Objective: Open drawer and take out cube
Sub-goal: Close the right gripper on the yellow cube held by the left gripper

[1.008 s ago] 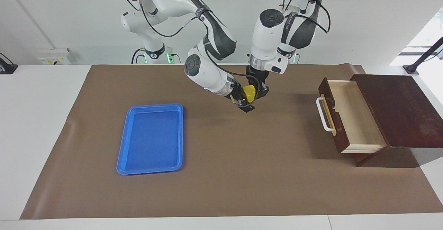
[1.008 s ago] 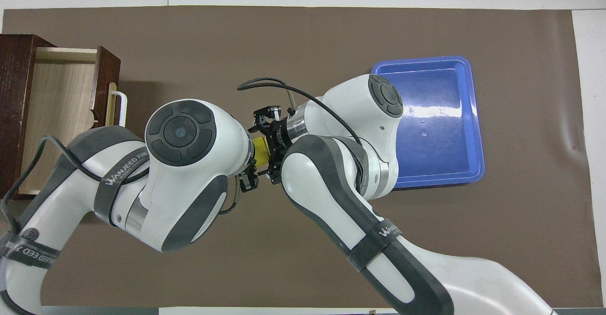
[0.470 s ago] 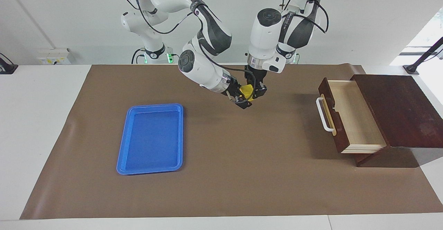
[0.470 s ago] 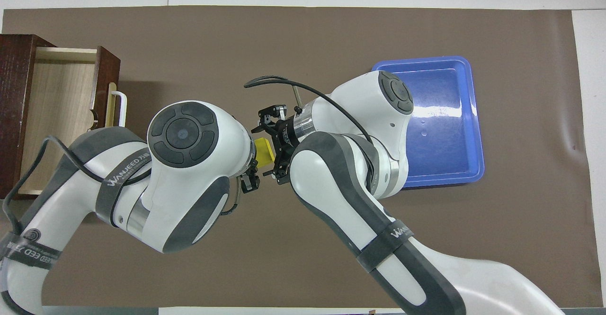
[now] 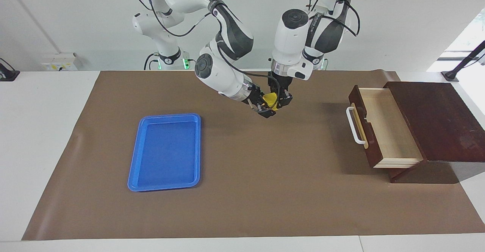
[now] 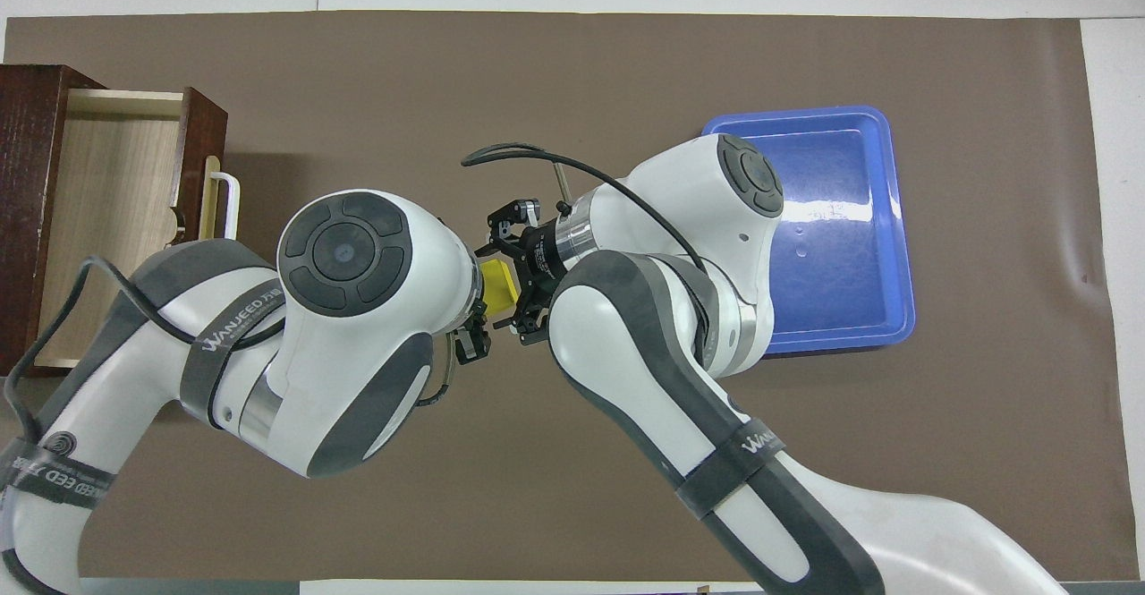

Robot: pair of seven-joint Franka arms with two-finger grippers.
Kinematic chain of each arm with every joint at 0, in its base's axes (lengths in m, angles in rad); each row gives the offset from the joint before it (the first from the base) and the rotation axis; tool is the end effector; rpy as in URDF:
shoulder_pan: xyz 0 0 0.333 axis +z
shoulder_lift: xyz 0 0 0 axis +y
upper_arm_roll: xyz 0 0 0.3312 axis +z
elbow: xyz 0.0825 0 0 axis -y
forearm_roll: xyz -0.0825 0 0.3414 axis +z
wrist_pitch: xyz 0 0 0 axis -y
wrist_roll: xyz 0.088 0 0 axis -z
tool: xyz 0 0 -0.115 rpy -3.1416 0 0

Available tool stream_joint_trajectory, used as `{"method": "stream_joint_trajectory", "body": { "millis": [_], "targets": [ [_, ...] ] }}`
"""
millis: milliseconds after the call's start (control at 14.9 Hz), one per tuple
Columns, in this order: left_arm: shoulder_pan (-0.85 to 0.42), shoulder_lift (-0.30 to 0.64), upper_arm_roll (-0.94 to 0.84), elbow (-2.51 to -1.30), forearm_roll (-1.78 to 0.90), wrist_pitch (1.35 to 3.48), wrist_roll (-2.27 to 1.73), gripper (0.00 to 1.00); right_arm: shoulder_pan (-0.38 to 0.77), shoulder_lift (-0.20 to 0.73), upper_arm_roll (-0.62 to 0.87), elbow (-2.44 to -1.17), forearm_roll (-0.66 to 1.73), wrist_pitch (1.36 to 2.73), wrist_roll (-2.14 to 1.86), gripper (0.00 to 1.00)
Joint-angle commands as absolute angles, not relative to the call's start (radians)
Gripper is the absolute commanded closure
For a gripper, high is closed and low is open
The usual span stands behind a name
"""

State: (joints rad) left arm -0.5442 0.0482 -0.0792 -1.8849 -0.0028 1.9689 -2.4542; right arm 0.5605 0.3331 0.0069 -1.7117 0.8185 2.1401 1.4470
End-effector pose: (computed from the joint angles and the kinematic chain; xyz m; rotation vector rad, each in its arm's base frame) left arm 0.4378 -0.3142 0.5043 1.8912 2.4631 -0.0082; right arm 0.5150 0.3704 0.4445 -2.0566 1.5740 0.7440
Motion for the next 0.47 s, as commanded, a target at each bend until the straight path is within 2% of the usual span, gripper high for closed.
{"method": "stream_joint_trajectory", "body": {
  "millis": [0,403],
  "targets": [
    [-0.554,0.015,-0.066,-1.922,-0.011,1.99,-2.444,1.0,0.551,0.302,0.012,-1.746,0.799,2.131,1.443,1.0],
    [-0.551,0.015,-0.066,-1.922,-0.011,1.99,-2.444,1.0,0.546,0.302,0.009,-1.735,0.799,2.128,1.437,1.0]
  ]
}}
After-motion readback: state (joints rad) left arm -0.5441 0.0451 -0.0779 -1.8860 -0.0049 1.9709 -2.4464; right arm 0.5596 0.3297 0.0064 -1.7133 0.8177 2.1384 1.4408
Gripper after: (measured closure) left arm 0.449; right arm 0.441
